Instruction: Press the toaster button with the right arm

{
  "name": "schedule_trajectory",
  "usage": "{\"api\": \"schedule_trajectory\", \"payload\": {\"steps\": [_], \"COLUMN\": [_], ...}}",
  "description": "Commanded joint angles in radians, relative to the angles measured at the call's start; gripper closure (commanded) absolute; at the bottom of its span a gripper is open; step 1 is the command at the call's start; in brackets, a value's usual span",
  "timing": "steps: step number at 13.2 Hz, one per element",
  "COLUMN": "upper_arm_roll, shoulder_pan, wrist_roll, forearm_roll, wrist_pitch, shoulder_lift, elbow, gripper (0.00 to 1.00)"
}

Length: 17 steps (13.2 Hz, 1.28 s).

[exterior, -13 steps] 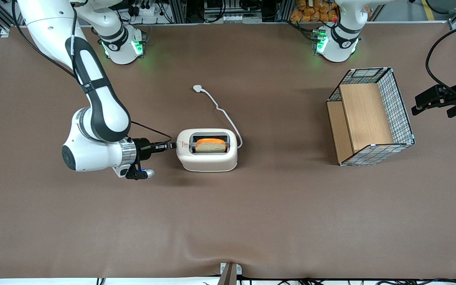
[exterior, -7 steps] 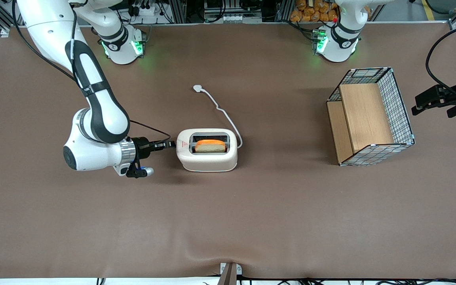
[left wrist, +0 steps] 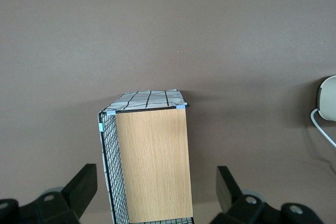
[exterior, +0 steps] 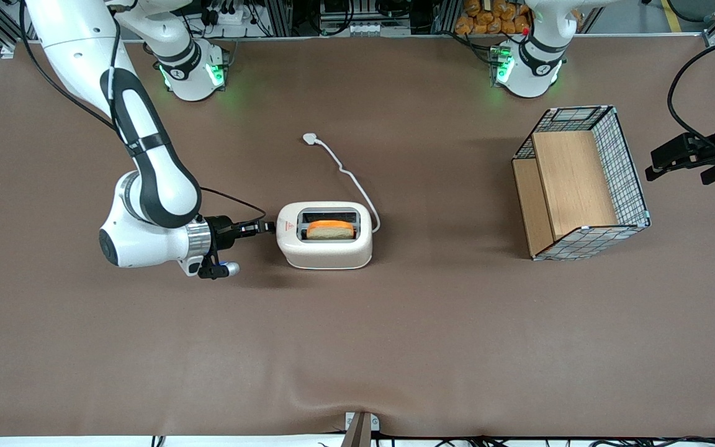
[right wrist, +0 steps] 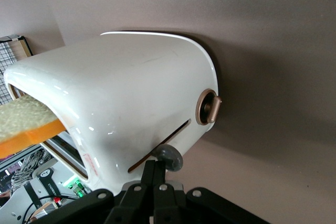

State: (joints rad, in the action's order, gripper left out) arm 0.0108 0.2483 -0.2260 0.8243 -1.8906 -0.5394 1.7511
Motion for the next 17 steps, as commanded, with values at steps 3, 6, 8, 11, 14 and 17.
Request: {"api": "schedule_trajectory", "payload": {"steps": [3, 6, 8, 11, 14, 17], "upper_arm_roll": [-0.006, -0.006, -0.006, -0.006, -0.006, -0.006], "shoulder_pan": [-0.011, -0.017, -0.018, -0.018, -0.020, -0.018], "wrist_roll": [-0.085, -0.108, -0.118, -0.165, -0.173, -0.205], "forearm_roll": [0.064, 0.065, 0.067, 0.081, 0.081, 0.085], "wrist_pitch": [-0.021, -0.022, -0.028, -0.056, -0.059, -0.088], "shoulder_lift": [-0.031, -0.043, -0.045, -0.077, -0.094, -0.114], "elbow": [0.013, 0.013, 0.013, 0.013, 0.010, 0.010], "gripper": [1.00, 1.00, 1.00, 1.00, 1.00, 1.00]}}
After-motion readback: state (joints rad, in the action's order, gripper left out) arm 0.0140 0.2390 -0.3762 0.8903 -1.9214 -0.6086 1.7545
